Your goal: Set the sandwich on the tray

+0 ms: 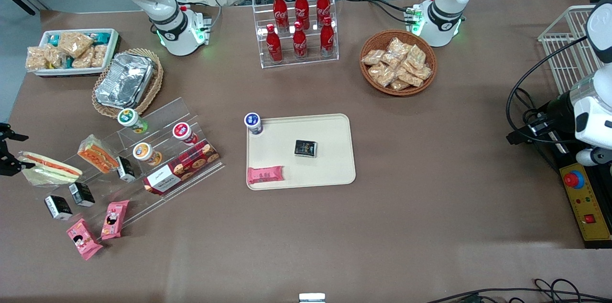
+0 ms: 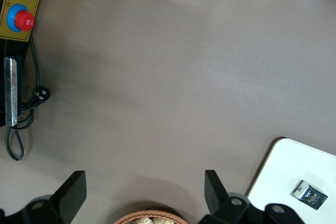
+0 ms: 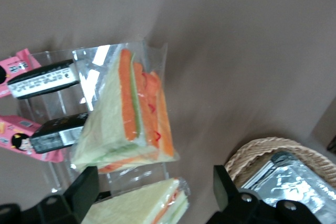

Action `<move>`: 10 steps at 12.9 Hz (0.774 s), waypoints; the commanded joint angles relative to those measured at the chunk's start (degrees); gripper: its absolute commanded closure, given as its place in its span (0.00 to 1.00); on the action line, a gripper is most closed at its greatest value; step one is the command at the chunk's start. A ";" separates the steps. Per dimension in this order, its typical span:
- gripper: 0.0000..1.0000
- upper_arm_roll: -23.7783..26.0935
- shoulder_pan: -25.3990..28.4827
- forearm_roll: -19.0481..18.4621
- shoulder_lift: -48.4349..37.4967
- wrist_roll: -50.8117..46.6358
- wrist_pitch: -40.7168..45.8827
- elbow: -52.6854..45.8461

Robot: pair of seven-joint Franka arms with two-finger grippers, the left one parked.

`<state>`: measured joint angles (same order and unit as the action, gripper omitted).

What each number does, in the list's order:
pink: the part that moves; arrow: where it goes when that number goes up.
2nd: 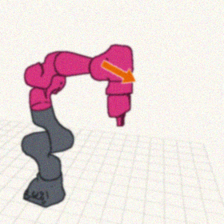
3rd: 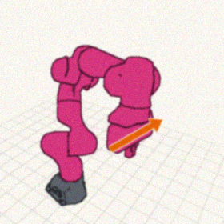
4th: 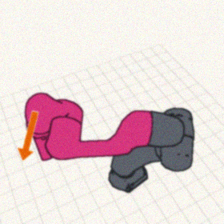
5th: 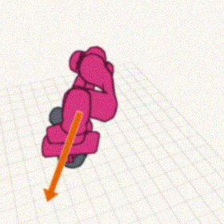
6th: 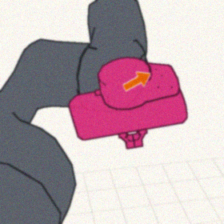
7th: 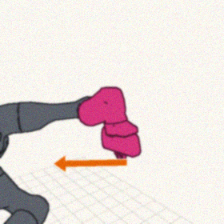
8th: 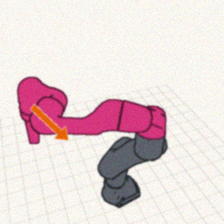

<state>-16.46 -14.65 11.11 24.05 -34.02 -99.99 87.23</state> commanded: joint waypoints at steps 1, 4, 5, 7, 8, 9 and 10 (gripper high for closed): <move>0.03 0.11 -1.08 3.48 0.73 -0.52 -1.87 0.22; 0.03 0.11 -1.61 3.57 1.08 -0.52 -3.19 0.14; 0.03 0.20 -1.52 3.57 1.09 -0.52 -3.71 0.22; 0.03 0.20 -1.35 4.53 1.44 -0.52 -4.59 0.14; 0.03 0.20 -1.17 4.97 1.70 -0.52 -5.12 0.22; 0.03 0.29 -1.00 4.98 2.14 -0.52 -5.21 0.14; 0.03 0.29 -0.99 5.24 2.40 -0.52 -5.39 0.14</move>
<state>-16.19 -15.75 14.38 25.73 -34.14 -104.12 87.27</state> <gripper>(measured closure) 0.026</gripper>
